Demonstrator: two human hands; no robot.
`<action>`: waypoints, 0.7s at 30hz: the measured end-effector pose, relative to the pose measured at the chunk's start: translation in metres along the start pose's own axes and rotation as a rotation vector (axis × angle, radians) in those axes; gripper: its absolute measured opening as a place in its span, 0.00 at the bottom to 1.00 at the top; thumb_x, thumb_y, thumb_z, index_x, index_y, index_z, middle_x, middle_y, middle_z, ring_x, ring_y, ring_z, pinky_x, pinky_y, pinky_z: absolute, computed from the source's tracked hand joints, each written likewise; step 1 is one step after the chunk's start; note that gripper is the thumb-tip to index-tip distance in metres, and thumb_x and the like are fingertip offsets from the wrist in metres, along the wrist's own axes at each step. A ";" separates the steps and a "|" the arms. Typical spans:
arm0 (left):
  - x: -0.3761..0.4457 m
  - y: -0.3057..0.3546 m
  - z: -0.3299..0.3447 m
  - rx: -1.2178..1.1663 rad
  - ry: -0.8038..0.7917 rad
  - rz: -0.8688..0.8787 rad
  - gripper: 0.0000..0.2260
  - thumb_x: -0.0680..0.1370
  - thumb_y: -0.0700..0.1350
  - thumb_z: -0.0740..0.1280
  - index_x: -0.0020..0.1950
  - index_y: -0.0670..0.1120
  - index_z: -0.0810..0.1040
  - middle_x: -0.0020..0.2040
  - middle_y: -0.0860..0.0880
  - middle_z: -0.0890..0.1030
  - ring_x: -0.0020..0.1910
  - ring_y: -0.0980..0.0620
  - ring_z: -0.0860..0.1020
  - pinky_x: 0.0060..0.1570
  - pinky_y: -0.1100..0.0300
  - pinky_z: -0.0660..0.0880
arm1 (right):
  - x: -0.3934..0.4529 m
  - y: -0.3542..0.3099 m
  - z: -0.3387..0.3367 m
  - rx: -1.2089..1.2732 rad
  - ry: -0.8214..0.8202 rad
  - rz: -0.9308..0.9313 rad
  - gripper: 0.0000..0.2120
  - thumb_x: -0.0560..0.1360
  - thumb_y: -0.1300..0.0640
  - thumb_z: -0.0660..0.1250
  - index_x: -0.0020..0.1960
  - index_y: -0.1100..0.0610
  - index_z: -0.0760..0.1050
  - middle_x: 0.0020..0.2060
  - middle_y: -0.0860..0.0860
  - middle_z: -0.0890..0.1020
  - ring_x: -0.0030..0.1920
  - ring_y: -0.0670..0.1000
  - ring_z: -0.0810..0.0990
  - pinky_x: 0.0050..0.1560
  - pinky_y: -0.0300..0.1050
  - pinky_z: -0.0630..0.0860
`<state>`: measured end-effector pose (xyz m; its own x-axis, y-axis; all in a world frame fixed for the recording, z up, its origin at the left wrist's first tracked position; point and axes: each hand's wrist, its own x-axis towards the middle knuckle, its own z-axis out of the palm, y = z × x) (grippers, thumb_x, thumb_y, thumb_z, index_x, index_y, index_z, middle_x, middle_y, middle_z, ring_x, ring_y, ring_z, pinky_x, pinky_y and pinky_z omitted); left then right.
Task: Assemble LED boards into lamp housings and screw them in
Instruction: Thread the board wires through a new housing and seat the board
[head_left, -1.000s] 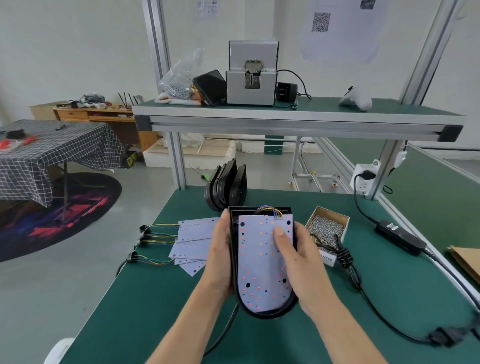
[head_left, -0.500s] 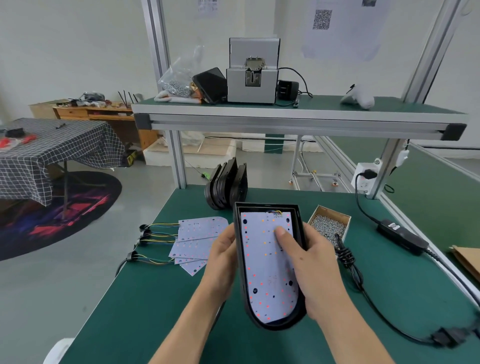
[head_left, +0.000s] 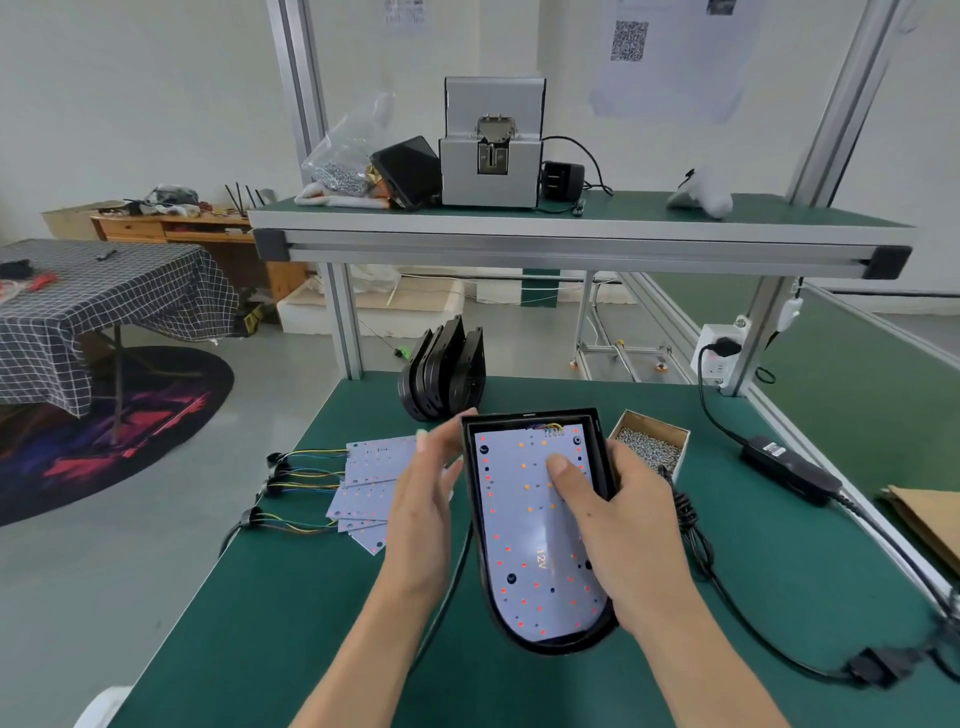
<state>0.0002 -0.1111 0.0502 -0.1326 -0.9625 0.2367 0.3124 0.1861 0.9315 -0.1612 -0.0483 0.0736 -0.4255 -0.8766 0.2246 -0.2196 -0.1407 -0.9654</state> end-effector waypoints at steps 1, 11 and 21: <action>-0.004 0.005 0.000 0.016 -0.004 0.052 0.28 0.83 0.65 0.56 0.70 0.46 0.78 0.68 0.44 0.81 0.71 0.43 0.76 0.72 0.43 0.68 | 0.000 0.000 -0.001 -0.024 0.008 -0.005 0.03 0.79 0.49 0.73 0.50 0.47 0.81 0.44 0.40 0.86 0.44 0.42 0.85 0.44 0.48 0.81; -0.025 0.022 0.014 0.388 0.059 0.119 0.08 0.82 0.46 0.68 0.54 0.61 0.75 0.49 0.58 0.83 0.50 0.55 0.82 0.50 0.55 0.77 | -0.009 0.003 0.005 -0.139 0.021 -0.073 0.05 0.77 0.47 0.73 0.49 0.46 0.79 0.43 0.40 0.85 0.44 0.44 0.83 0.47 0.52 0.80; -0.032 0.026 0.020 0.350 -0.036 0.158 0.09 0.82 0.44 0.66 0.57 0.58 0.76 0.53 0.56 0.84 0.55 0.55 0.81 0.55 0.55 0.75 | -0.006 -0.008 -0.005 -0.139 -0.044 -0.091 0.14 0.74 0.37 0.74 0.49 0.47 0.79 0.44 0.42 0.85 0.45 0.42 0.84 0.46 0.47 0.79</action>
<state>-0.0063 -0.0713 0.0723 -0.1429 -0.9102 0.3888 -0.0078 0.3939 0.9191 -0.1610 -0.0393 0.0804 -0.3601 -0.8828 0.3017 -0.3762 -0.1585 -0.9129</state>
